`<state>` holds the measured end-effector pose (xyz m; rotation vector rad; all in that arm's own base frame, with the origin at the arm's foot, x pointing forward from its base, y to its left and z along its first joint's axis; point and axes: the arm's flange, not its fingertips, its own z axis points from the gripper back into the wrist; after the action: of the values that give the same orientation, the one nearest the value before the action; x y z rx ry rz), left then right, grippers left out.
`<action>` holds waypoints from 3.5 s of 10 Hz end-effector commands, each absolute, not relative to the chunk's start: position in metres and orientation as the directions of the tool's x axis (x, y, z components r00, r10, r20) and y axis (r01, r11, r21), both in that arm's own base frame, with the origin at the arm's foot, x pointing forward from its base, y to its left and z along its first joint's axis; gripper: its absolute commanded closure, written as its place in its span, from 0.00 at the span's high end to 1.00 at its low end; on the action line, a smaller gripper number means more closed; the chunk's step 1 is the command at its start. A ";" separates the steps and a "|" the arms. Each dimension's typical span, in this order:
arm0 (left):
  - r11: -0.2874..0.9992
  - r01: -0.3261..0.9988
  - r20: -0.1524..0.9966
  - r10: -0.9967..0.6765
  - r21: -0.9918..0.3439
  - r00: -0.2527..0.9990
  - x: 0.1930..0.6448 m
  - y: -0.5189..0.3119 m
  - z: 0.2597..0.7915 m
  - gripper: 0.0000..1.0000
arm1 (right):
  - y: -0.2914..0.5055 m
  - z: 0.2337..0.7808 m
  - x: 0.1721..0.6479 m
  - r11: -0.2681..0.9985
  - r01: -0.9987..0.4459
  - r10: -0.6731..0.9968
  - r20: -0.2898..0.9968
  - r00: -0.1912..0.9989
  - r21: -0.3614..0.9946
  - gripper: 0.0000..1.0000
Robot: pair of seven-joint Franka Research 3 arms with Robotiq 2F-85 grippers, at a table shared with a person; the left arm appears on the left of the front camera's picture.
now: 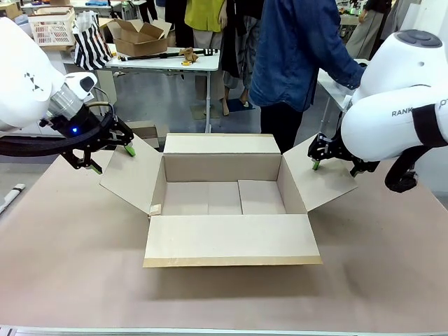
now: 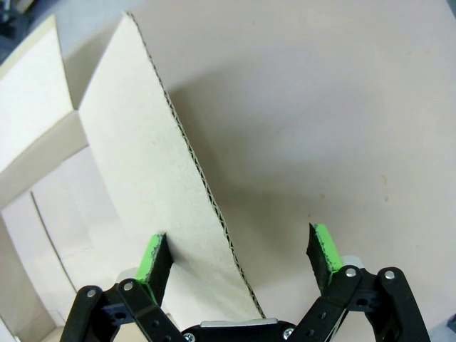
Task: Pack the gift set into the box.
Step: Lift both hands away from the flaps of the Package Box.
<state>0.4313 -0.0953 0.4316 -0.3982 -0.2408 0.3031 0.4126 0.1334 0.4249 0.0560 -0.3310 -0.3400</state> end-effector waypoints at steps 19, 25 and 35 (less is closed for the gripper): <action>0.880 -0.239 0.174 0.333 -0.410 0.927 0.431 -0.094 0.432 1.00 | 0.136 0.429 0.415 0.935 0.342 -0.355 0.315 0.880 0.098 1.00; 0.880 -0.239 0.174 0.333 -0.410 0.927 0.431 -0.094 0.432 1.00 | 0.136 0.429 0.415 0.935 0.342 -0.355 0.315 0.880 0.098 1.00; 0.880 -0.239 0.174 0.333 -0.410 0.927 0.431 -0.094 0.432 1.00 | 0.136 0.429 0.415 0.935 0.342 -0.355 0.315 0.880 0.098 1.00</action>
<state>0.4313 -0.0953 0.4316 -0.3982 -0.2408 0.3031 0.4126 0.1334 0.4249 0.0559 -0.3310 -0.3402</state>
